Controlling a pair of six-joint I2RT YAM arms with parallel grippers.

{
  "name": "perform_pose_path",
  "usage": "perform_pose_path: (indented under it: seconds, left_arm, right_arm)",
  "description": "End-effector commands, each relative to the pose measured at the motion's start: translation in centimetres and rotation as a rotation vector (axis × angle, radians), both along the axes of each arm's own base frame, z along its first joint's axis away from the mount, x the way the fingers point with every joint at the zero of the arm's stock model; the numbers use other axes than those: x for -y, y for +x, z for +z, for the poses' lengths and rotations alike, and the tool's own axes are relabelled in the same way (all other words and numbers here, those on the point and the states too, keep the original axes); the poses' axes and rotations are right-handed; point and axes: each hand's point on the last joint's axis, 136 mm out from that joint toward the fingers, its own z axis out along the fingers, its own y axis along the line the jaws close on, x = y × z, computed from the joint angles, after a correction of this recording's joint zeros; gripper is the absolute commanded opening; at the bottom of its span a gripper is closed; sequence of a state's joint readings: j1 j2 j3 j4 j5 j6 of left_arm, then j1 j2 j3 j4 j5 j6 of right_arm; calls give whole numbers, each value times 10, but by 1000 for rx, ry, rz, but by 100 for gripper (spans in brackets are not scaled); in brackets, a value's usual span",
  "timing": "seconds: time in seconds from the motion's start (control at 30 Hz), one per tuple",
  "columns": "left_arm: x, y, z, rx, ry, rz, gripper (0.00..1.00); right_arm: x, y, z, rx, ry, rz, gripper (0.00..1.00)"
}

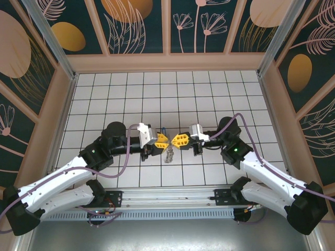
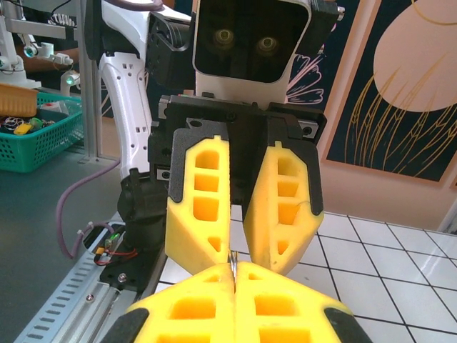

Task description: Put the keys on the keyring

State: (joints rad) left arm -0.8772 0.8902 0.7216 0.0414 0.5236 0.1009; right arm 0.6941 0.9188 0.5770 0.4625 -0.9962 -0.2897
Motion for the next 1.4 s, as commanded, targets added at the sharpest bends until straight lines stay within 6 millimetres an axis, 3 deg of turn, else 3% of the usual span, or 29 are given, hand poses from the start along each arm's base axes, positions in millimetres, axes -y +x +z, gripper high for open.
perform_pose_path:
  seconds: [0.0,0.27,0.37,0.5,0.67,1.0,1.37]
  left_arm:
    - [7,-10,20,42,-77,-62,24]
    - [9,-12,22,46,-91,-75,26]
    - [9,-13,23,47,-97,-80,19]
    - [10,-9,15,47,-65,-64,17]
    - [8,-7,4,35,-37,-46,21]
    - [4,-11,8,41,-61,-49,25]
    - [3,-18,20,54,-104,-79,25]
  right_arm:
    - [-1,-4,2,22,19,11,0]
    - [-3,-4,2,15,26,13,0]
    - [-3,-4,2,14,26,13,0]
    - [-2,-6,4,17,35,19,0]
    - [0,-8,6,25,46,21,0]
    - [9,-22,21,-2,173,70,0]
    - [25,-36,24,-78,337,127,0]
